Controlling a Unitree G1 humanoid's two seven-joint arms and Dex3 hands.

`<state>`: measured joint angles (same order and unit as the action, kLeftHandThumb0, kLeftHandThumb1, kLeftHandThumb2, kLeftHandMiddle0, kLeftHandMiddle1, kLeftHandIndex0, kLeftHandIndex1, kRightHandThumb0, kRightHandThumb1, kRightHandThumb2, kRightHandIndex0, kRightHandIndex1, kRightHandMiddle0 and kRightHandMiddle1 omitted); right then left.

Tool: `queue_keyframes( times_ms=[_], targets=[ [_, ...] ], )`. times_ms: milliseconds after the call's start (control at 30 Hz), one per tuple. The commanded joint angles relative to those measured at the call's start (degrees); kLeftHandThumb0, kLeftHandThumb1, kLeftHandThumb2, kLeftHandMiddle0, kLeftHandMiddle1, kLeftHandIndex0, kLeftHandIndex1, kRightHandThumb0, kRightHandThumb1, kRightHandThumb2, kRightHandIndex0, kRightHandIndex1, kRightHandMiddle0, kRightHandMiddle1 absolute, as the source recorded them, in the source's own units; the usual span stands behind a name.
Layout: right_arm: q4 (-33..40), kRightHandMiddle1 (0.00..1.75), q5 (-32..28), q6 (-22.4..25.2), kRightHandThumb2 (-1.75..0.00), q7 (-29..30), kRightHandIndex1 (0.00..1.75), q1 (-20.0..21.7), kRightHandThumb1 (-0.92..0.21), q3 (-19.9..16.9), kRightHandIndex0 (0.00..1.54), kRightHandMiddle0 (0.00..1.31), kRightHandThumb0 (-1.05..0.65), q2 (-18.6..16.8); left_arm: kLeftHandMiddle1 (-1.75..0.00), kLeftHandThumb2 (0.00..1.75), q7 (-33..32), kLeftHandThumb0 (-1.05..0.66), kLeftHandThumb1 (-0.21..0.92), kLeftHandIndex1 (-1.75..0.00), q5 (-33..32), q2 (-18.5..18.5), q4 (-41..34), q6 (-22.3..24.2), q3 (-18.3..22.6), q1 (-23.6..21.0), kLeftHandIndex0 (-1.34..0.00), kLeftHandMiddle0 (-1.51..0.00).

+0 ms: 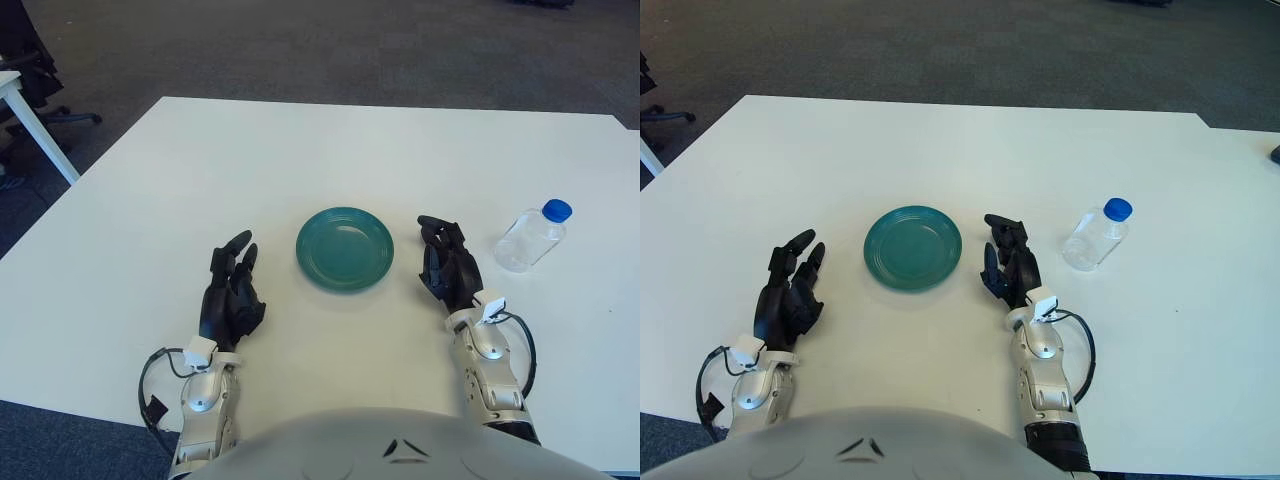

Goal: Put the bottle into the plate.

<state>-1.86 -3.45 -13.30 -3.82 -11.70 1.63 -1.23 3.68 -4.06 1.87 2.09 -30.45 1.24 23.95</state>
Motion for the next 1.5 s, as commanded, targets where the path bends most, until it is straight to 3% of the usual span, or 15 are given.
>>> queue_keyframes(
  times_ms=[0, 767, 1167, 1467],
  targets=[
    [-1.3, 1.03, -0.1, 2.1, -0.64, 0.2, 0.25, -0.6, -0.92, 0.1, 0.53, 0.04, -0.48, -0.4, 0.00, 0.95, 0.3, -0.84, 0.92, -0.88, 0.0, -0.4, 2.3, 1.5, 0.2, 0.8, 0.00, -0.35],
    [2.3, 0.95, -0.5, 0.8, -0.70, -1.1, 0.25, 2.4, -0.92, -0.1, 0.48, 0.00, -0.55, 0.5, 0.00, 0.96, 0.0, -0.85, 0.92, -0.86, 0.2, -0.5, 4.0, 2.1, 0.4, -0.3, 0.00, -0.33],
    [7.2, 0.90, 0.7, 1.3, -0.67, 1.0, 0.23, 4.7, -0.92, -0.4, 0.50, 0.07, -0.53, 0.2, 0.00, 0.96, 0.1, -0.86, 0.92, -0.86, 0.1, -0.5, 5.7, 1.0, 0.7, -1.2, 0.00, -0.34],
    [15.2, 0.93, -1.8, 6.6, -0.60, 1.4, 0.25, 9.2, -0.91, -4.6, 0.54, 0.12, -0.57, 3.0, -0.01, 0.95, -0.1, -0.84, 0.92, -0.88, 0.2, -0.4, 6.8, 0.5, 0.9, -1.8, 0.00, -0.35]
  ],
)
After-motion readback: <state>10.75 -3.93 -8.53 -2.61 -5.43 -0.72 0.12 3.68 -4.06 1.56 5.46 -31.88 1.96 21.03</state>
